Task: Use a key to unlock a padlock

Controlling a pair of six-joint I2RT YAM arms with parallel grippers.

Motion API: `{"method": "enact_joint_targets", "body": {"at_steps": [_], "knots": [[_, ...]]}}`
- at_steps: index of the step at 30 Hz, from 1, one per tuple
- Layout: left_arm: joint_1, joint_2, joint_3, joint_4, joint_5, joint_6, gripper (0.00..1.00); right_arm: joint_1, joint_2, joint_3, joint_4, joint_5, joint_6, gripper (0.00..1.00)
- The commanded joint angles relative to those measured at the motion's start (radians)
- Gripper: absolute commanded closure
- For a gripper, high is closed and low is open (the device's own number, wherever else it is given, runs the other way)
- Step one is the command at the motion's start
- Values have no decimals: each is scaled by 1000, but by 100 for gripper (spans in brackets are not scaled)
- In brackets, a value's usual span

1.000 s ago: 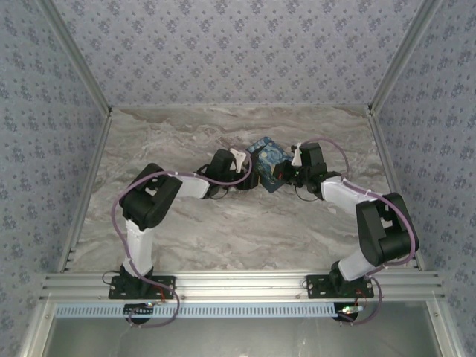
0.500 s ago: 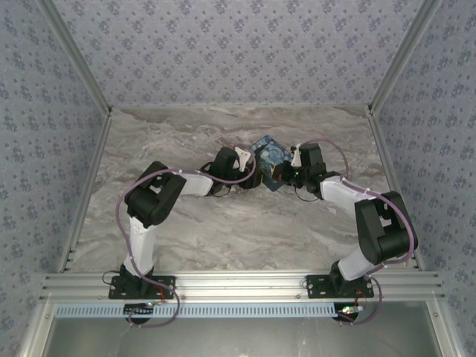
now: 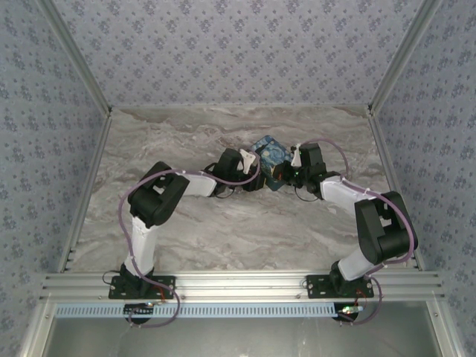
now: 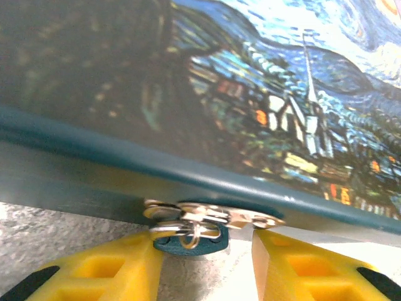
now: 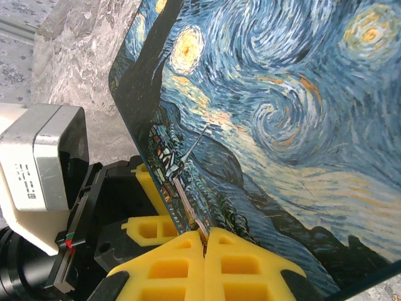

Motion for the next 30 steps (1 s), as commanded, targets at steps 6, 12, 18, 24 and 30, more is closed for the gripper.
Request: {"method": "enact_joint_targets", "body": {"at_steps": [6, 12, 18, 24, 30], "knots": [[-16, 20, 29, -1, 8, -23, 58, -3, 9, -5, -26, -2, 4, 100], [-15, 21, 39, 7, -24, -58, 59, -5, 7, -5, -28, -2, 4, 100], [-13, 28, 50, 11, -29, -93, 61, 0, 4, -4, -27, -2, 6, 100], [-8, 25, 47, 29, -20, -120, 67, 2, 0, -4, -21, -2, 4, 100], [-7, 27, 52, 27, -21, -128, 68, 4, 2, 1, -20, -2, 2, 100]]}}
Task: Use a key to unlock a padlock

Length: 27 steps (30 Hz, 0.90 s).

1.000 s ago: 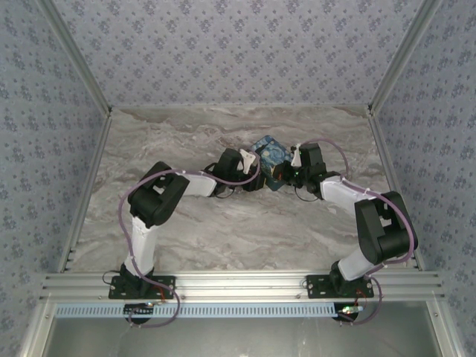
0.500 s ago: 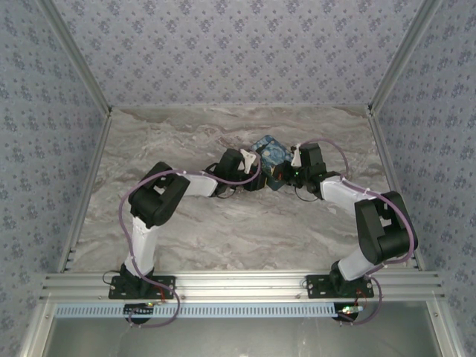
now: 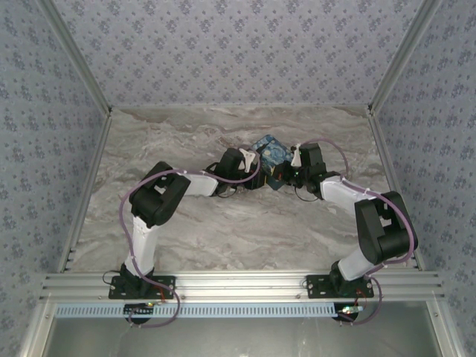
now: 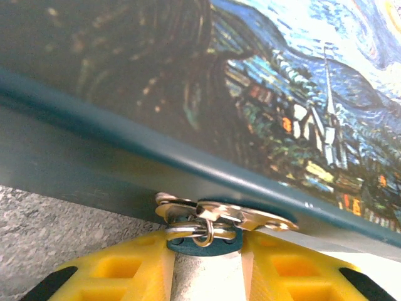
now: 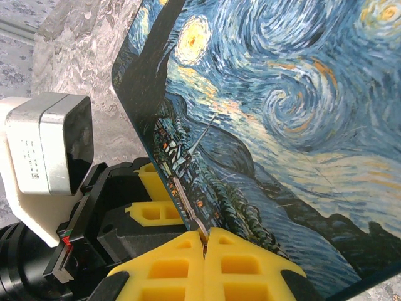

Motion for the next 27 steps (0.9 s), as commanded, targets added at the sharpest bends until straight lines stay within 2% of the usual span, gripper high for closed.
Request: {"method": "enact_joint_targets", "body": {"at_steps": [1, 12, 15, 27], "knots": [[2, 18, 30, 31, 3, -16, 69, 4, 2, 2, -21, -2, 3, 100], [2, -22, 1, 58, 33, -74, 73, 0, -92, -23, 4, 22, -27, 100], [3, -31, 2, 44, 37, -112, 75, -3, -144, -51, -4, 38, -88, 100], [-18, -76, 5, -4, 84, -275, 79, 6, -342, -312, 43, 99, -231, 100]]}}
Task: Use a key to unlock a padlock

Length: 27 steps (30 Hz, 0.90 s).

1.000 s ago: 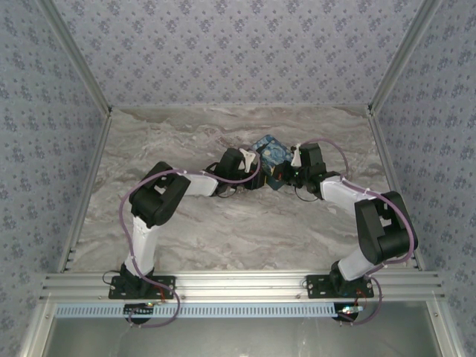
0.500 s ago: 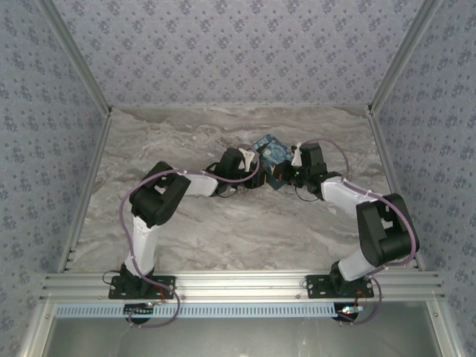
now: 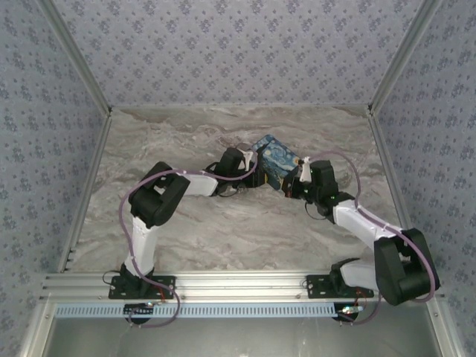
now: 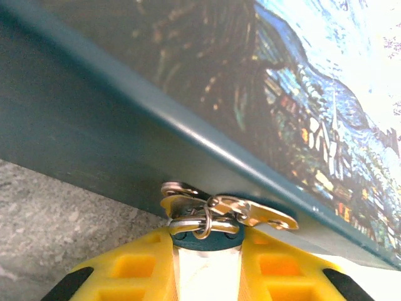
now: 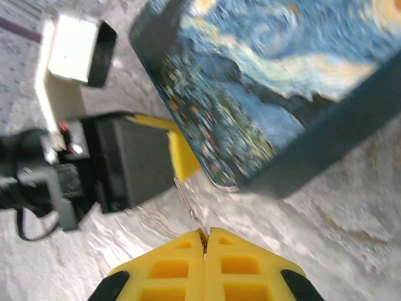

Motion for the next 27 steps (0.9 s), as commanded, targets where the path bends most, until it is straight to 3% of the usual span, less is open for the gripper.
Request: {"method": "enact_joint_targets", "body": {"at_steps": [1, 12, 27], "knots": [[-18, -68, 2, 2, 44, -78, 80, 12, -42, -74, 48, 42, -71, 100], [-36, -105, -29, -4, 60, -224, 84, 112, -65, -209, 197, 203, -171, 100], [-44, -135, -41, -30, 66, -318, 84, 176, 45, -200, 313, 291, -278, 100]]}}
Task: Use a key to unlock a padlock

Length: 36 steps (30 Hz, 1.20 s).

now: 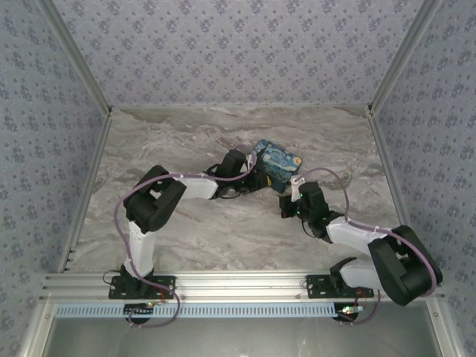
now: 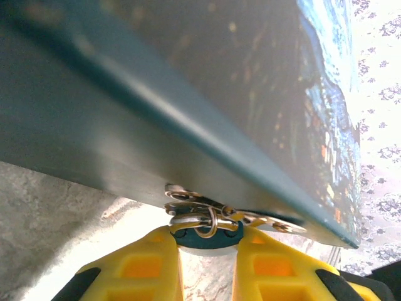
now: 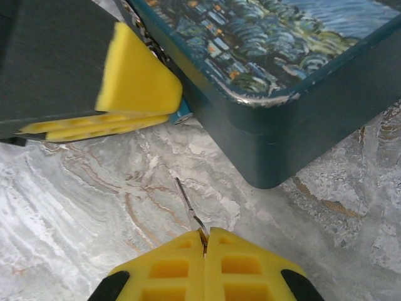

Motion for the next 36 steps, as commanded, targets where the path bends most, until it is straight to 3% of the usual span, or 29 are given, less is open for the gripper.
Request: {"method": "enact_joint_targets", "body": {"at_steps": [1, 9, 36], "knots": [[-6, -64, -2, 5, 35, -37, 84, 11, 33, 11, 64, 44, -42, 100], [-10, -71, -7, 6, 40, -70, 84, 36, 111, 31, 124, 72, -49, 100], [-15, -74, -9, 30, 39, -104, 83, 50, 162, 54, 218, 112, -34, 100]]}}
